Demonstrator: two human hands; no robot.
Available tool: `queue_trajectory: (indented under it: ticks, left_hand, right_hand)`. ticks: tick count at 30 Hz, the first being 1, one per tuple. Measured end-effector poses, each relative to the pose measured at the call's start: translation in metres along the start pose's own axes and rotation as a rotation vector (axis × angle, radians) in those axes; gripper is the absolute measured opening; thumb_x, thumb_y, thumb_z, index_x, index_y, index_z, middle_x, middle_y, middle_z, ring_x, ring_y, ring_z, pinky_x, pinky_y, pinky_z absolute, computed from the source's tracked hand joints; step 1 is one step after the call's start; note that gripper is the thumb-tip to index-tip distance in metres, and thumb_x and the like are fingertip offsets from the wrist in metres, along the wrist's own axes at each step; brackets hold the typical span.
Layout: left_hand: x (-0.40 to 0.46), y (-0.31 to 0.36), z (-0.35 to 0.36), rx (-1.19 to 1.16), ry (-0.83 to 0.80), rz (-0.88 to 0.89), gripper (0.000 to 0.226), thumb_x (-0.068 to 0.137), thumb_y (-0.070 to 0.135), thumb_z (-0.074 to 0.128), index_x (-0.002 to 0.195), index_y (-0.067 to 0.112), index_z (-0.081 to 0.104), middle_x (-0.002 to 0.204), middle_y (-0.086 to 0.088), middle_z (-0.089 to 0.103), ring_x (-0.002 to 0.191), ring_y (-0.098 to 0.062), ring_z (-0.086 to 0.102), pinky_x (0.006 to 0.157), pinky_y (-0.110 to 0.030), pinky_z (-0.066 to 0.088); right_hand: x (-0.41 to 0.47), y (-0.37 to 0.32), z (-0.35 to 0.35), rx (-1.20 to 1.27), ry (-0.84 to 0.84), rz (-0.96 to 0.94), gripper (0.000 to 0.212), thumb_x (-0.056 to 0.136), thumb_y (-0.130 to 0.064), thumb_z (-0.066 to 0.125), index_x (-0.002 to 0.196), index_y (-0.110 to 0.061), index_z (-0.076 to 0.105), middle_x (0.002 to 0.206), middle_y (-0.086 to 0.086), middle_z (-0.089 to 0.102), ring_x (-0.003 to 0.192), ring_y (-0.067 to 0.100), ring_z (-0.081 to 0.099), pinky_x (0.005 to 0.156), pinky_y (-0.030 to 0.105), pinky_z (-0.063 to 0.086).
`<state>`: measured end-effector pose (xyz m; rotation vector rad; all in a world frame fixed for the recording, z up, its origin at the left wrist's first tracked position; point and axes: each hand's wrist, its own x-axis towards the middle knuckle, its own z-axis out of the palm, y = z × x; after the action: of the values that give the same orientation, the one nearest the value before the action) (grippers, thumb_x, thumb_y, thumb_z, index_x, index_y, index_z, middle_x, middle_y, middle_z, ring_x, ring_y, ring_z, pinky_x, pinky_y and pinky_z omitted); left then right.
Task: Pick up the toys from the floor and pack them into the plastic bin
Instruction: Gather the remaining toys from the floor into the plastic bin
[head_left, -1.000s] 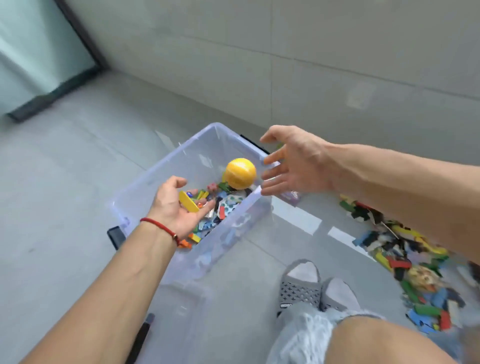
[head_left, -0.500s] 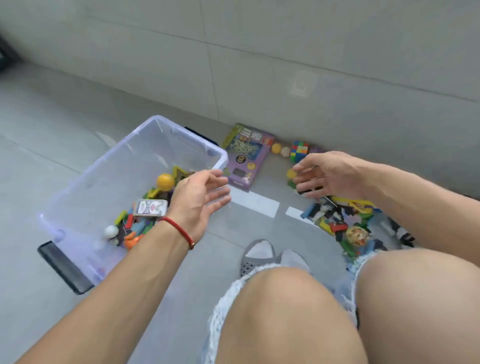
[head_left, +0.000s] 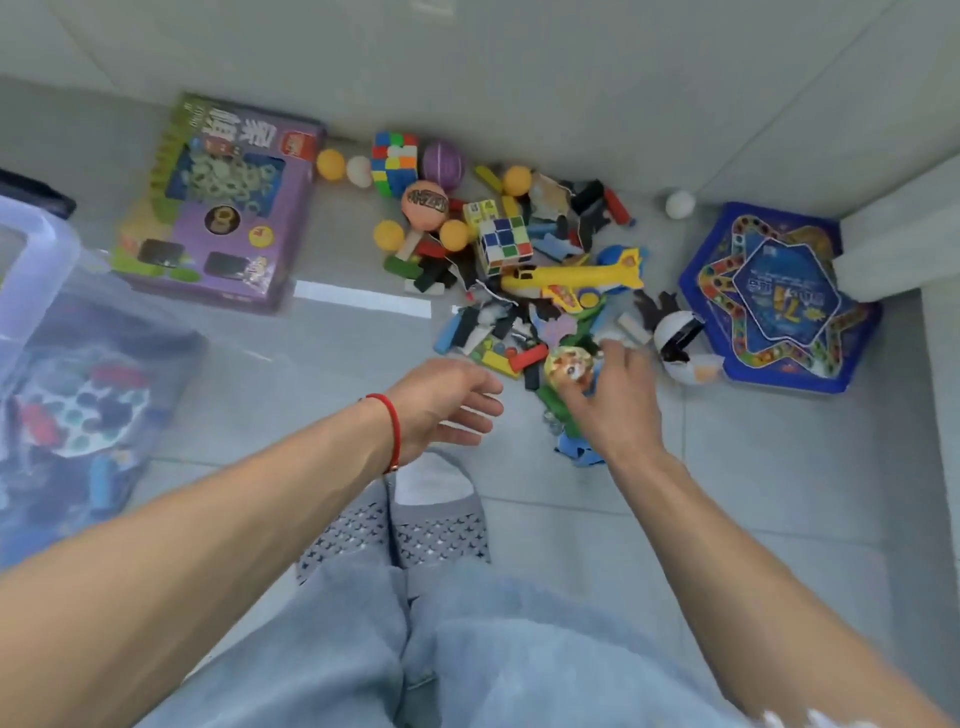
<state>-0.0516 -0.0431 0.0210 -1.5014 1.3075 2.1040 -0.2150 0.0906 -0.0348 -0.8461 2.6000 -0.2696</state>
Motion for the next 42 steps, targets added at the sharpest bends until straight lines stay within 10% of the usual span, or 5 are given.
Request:
queue_trajectory:
  ticks: [10, 16, 20, 28, 42]
  left_hand:
    - [0.041, -0.012, 0.016, -0.324, -0.123, 0.056, 0.039, 0.089, 0.041, 0.068, 0.120, 0.018, 0.063, 0.115, -0.012, 0.069, 0.102, -0.026, 0.067, 0.091, -0.046, 0.056]
    - [0.045, -0.032, 0.026, -0.329, -0.055, 0.073, 0.020, 0.090, 0.011, 0.065, 0.109, 0.010, 0.070, 0.099, -0.018, 0.067, 0.083, -0.026, 0.064, 0.078, -0.044, 0.056]
    - [0.042, -0.032, 0.018, -0.325, -0.090, 0.042, 0.018, 0.087, 0.002, 0.055, 0.095, 0.008, 0.070, 0.099, -0.018, 0.065, 0.081, -0.031, 0.062, 0.066, -0.040, 0.055]
    - [0.046, -0.030, 0.015, -0.347, -0.102, 0.063, 0.019, 0.089, 0.004, 0.052, 0.098, 0.008, 0.069, 0.098, -0.017, 0.066, 0.085, -0.034, 0.061, 0.065, -0.039, 0.053]
    - [0.044, -0.033, 0.008, -0.357, -0.112, 0.074, 0.020, 0.090, 0.006, 0.053, 0.101, 0.008, 0.069, 0.101, -0.016, 0.067, 0.088, -0.033, 0.062, 0.071, -0.043, 0.054]
  right_hand:
    - [-0.039, -0.029, 0.015, 0.507, 0.082, -0.067, 0.055, 0.081, -0.039, 0.075, 0.131, -0.027, 0.054, 0.123, -0.009, 0.058, 0.117, 0.010, 0.053, 0.097, 0.027, 0.045]
    - [-0.068, -0.023, 0.018, 0.667, 0.075, -0.026, 0.039, 0.091, -0.030, 0.065, 0.129, -0.027, 0.059, 0.123, -0.011, 0.061, 0.115, 0.009, 0.057, 0.095, 0.028, 0.049]
    - [-0.048, 0.027, 0.017, 0.479, 0.322, 0.329, 0.027, 0.094, -0.026, 0.063, 0.120, -0.023, 0.058, 0.116, -0.008, 0.056, 0.103, 0.006, 0.056, 0.086, 0.039, 0.054]
    - [0.001, 0.045, 0.034, 0.256, 0.169, 0.326, 0.071, 0.084, -0.060, 0.067, 0.139, -0.021, 0.045, 0.130, 0.003, 0.047, 0.119, 0.020, 0.047, 0.091, 0.028, 0.043]
    - [0.020, 0.057, 0.024, 0.381, 0.042, 0.276, 0.028, 0.094, -0.037, 0.065, 0.108, -0.019, 0.049, 0.090, -0.006, 0.057, 0.076, 0.008, 0.055, 0.060, 0.017, 0.040]
